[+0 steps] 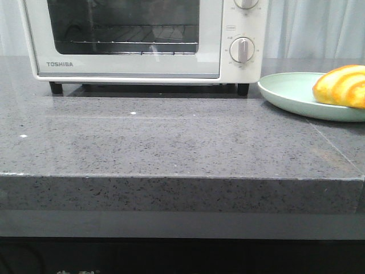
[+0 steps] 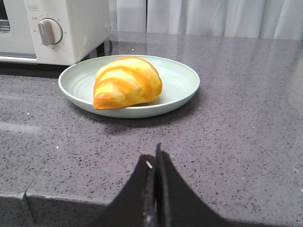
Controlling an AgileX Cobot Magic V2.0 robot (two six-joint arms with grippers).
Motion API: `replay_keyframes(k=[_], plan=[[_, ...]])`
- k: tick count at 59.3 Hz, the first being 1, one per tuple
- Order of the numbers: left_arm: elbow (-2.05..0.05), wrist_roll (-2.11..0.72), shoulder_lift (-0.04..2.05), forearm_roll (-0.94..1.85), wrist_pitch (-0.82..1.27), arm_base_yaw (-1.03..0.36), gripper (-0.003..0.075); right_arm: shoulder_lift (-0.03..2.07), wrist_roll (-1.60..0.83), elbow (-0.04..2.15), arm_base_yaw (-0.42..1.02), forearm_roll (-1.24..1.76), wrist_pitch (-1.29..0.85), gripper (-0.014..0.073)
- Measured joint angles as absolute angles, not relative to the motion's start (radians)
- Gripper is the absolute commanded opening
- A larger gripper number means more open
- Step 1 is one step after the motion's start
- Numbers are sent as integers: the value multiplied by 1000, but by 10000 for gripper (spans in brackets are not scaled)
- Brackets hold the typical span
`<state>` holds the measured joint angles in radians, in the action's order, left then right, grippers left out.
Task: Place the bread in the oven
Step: 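Move the left gripper toward the toaster oven door handle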
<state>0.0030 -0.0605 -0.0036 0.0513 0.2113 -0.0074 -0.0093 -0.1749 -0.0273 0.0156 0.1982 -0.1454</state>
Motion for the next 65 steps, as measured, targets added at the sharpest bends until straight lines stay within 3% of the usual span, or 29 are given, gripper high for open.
replay_keyframes(k=[50,65], plan=[[3,-61,-4,51,205,-7,-20,-9,-175,-27,16,198,-145,-60],[0,-61,-4,57,0,-7,-21,-9,-175,-1,16,247,-87,-60]])
